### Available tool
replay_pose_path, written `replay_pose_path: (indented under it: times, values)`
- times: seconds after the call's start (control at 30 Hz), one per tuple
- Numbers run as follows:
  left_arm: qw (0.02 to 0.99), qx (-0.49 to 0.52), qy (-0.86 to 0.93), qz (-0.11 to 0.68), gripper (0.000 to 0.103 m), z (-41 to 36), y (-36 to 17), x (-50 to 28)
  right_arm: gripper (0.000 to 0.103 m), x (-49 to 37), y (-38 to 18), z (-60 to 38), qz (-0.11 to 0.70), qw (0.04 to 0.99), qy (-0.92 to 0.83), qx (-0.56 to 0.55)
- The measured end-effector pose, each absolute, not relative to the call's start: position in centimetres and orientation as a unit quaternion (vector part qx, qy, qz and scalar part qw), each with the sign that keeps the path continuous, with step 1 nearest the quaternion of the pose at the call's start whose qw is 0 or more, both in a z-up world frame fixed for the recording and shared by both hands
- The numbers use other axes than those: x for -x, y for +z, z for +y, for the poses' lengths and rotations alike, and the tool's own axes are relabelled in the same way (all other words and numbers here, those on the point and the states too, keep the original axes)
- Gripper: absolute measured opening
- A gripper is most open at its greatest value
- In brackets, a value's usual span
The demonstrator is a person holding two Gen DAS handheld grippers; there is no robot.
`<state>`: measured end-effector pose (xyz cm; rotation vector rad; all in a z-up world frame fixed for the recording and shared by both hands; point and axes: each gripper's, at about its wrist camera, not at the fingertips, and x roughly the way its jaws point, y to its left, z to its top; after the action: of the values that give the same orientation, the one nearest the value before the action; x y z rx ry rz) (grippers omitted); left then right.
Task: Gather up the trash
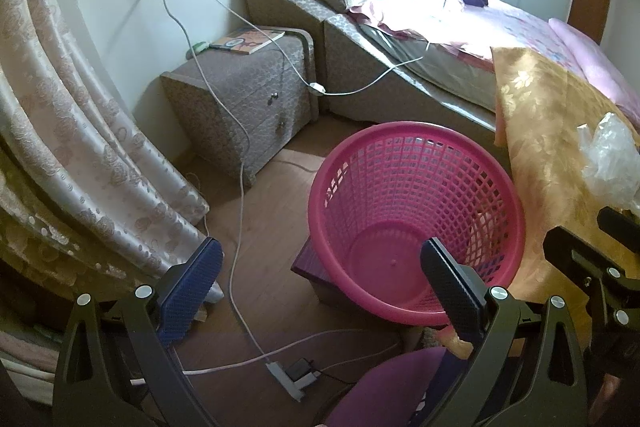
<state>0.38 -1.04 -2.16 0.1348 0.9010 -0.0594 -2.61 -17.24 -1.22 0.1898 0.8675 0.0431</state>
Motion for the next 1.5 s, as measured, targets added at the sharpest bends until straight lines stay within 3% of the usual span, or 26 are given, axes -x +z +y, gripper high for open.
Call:
replay_pose_path:
  times: [0.83,1.5]
  values:
    - [0.898,-0.066,-0.029,0.434,0.096,-1.1,-2.2,-0.4,0.096,3.2,-1.0,-17.7,0.414,0.905,0.018,-0.094]
    - [0.899,-0.09,-0.122,0.411,0.096,-4.8,-1.2,1.5,0.096,10.5,0.8,-24.4,0.371,0.922,-0.062,-0.089]
